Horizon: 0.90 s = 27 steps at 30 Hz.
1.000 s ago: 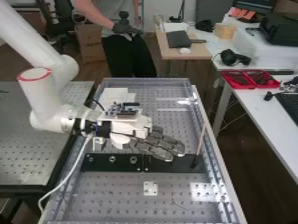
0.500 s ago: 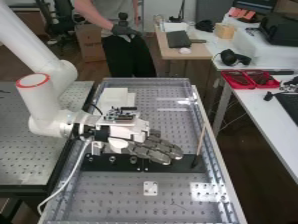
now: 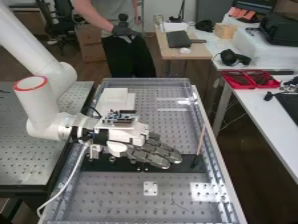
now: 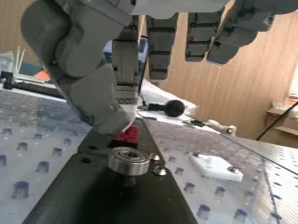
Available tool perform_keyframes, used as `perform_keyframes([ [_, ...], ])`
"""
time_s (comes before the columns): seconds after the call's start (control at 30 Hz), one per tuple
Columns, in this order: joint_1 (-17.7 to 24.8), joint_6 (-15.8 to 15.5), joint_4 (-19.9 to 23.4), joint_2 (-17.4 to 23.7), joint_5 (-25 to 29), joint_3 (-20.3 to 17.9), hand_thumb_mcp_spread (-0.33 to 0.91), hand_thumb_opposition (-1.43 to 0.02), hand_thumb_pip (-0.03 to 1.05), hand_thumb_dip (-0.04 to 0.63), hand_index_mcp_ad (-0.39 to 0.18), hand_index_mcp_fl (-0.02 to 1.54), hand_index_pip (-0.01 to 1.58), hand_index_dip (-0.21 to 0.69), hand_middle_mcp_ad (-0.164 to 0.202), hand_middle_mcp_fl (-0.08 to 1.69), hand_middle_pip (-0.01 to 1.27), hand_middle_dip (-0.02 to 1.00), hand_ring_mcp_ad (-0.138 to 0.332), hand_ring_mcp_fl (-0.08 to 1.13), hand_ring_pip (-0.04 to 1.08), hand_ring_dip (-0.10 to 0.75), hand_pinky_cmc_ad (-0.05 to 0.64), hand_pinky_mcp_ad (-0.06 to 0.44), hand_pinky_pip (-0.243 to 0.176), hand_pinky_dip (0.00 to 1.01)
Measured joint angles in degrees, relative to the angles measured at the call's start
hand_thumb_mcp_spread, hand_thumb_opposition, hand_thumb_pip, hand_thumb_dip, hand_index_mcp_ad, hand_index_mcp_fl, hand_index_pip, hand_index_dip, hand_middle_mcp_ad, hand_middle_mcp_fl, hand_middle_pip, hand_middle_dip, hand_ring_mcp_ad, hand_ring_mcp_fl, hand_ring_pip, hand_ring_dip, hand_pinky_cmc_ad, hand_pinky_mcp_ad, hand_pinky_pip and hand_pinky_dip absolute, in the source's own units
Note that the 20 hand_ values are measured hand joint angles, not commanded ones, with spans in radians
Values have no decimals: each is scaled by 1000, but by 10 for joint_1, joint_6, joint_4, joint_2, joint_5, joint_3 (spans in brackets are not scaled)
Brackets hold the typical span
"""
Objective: Grab the pcb board and place it in the clear container
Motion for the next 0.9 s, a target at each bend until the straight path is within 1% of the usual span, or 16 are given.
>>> perform_keyframes([
  [0.1, 0, 2, 4, -2, 0, 0, 468, -859, 792, 283, -91, 136, 1555, 108, 38, 185, 120, 175, 152, 16, 86, 21, 278, 127, -75, 223],
  [0.37, 0, 6, 9, -8, 0, 4, 468, -859, 792, 283, -91, 152, 1557, 106, 38, 188, 120, 175, 152, 16, 86, 21, 278, 127, -77, 223],
  [0.73, -8, 5, 1, -15, -6, 13, 468, -859, 792, 283, -87, 152, 1557, 110, 38, 190, 120, 175, 148, 23, 86, 21, 278, 126, -75, 223],
  [0.8, -9, 6, -2, -16, -7, 15, 468, -859, 792, 283, -87, 183, 1560, 110, 38, 190, 120, 171, 148, 31, 86, 21, 278, 127, -75, 223],
  [0.9, -10, 7, -4, -17, -9, 15, 464, -850, 792, 283, -101, 188, 1557, 96, 40, 190, 120, 175, 152, 31, 86, 21, 278, 126, -75, 223],
])
